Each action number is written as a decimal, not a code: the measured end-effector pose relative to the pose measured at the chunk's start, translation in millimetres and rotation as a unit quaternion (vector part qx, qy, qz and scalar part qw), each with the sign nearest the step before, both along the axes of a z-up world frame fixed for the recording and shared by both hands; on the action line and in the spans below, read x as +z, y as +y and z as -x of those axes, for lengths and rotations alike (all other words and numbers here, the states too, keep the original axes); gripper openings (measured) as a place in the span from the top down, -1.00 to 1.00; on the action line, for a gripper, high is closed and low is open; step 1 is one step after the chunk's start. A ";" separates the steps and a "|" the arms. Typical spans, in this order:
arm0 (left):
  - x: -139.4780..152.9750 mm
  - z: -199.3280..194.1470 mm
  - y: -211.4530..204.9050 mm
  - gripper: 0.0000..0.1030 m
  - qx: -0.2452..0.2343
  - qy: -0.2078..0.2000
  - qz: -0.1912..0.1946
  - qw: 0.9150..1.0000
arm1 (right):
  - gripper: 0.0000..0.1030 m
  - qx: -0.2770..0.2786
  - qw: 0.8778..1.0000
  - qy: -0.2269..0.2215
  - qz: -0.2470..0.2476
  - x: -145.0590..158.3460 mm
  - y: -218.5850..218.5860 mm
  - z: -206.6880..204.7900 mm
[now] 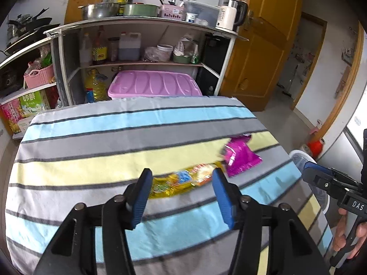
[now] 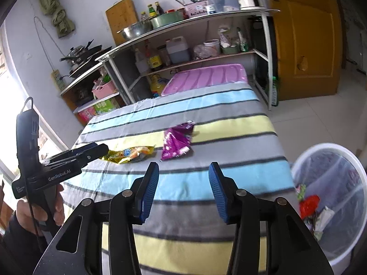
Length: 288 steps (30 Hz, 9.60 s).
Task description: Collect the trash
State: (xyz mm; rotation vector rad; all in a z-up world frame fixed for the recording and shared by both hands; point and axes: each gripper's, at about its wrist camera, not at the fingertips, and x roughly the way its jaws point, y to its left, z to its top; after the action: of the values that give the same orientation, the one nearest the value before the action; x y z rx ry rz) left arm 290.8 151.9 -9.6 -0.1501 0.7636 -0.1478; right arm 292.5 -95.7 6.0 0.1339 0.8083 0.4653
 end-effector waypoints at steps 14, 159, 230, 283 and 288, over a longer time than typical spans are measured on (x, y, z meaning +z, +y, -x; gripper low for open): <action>-37.3 -31.0 8.2 -0.20 -0.017 0.049 0.002 0.999 | -0.02 0.019 0.999 0.014 0.031 -28.7 44.4 -53.2; 9.3 164.3 -204.2 -0.02 -0.157 -0.020 -0.004 0.987 | 0.26 -0.179 0.975 -0.073 0.109 22.2 -141.3 239.1; 17.7 236.2 -201.9 -0.12 -0.150 -0.046 -0.013 0.988 | 0.26 -0.188 0.972 -0.087 0.114 26.9 -138.0 293.9; 19.5 238.8 -211.7 -0.12 -0.160 -0.051 -0.020 0.986 | 0.26 -0.190 0.972 -0.087 0.111 25.5 -138.7 293.3; 18.8 238.9 -213.2 -0.12 -0.162 -0.050 -0.022 0.985 | 0.26 -0.190 0.971 -0.087 0.112 25.5 -139.1 293.2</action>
State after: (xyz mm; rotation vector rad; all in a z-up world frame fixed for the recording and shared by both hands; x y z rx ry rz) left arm 51.9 -61.3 9.2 0.0239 0.6867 -0.4439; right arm -0.7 -234.8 31.5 0.0359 0.6372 0.0211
